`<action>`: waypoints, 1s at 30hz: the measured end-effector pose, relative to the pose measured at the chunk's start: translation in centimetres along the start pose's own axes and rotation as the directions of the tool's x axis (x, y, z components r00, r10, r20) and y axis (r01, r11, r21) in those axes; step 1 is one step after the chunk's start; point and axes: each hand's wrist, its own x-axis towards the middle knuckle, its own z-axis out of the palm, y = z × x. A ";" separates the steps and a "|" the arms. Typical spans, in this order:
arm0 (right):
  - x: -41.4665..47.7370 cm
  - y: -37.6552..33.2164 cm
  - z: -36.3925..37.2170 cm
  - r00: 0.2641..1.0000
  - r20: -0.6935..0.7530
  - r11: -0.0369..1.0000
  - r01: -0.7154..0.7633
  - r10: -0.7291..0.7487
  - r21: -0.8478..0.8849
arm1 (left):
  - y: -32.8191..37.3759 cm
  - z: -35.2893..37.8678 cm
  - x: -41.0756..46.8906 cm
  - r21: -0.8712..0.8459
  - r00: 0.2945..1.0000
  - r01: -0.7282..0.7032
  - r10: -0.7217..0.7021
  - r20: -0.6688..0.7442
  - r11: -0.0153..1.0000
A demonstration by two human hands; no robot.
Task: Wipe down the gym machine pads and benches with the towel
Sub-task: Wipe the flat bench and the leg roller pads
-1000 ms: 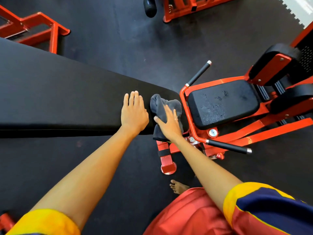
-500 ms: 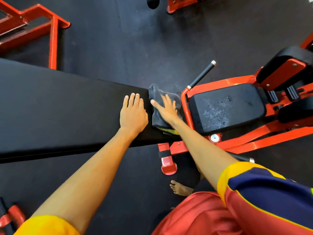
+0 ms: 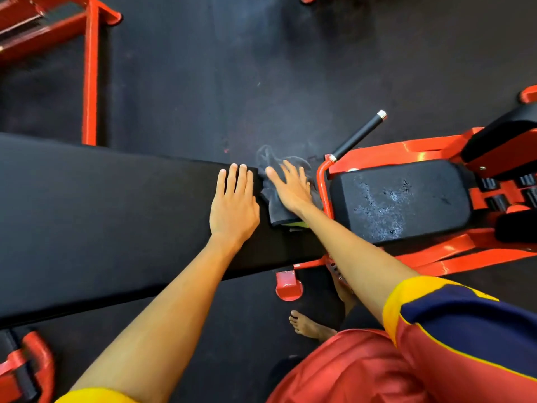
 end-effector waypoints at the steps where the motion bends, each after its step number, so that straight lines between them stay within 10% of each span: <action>1: -0.3 -0.3 0.4 0.998 0.003 0.998 0.068 -0.068 0.002 | 0.0 0.2 0.2 0.011 1.000 0.001 -0.001 0.006 1.000; 5: -0.6 3.9 0.5 0.975 -0.072 0.976 0.207 -0.212 -0.067 | 0.1 0.6 0.3 0.017 1.000 0.024 -0.024 0.011 1.000; 11: 3.8 4.2 -3.0 0.993 -0.052 0.994 -0.108 0.108 -0.007 | 0.2 0.5 0.6 0.020 0.999 0.034 -0.035 0.039 0.999; 18: 3.4 -4.9 -1.4 0.986 0.115 0.946 0.152 -0.124 -0.285 | 0.3 0.5 0.7 0.031 0.998 0.037 -0.038 0.051 0.999; 26: 7.7 2.9 -4.0 0.978 0.073 0.950 -0.172 0.197 -0.261 | 0.3 0.3 0.8 0.015 0.998 0.043 -0.043 0.050 0.999; 30: 5.5 -1.6 -1.5 0.999 0.012 0.949 -0.047 0.053 -0.311 | 0.4 0.3 0.8 0.026 0.998 0.044 -0.045 0.051 0.999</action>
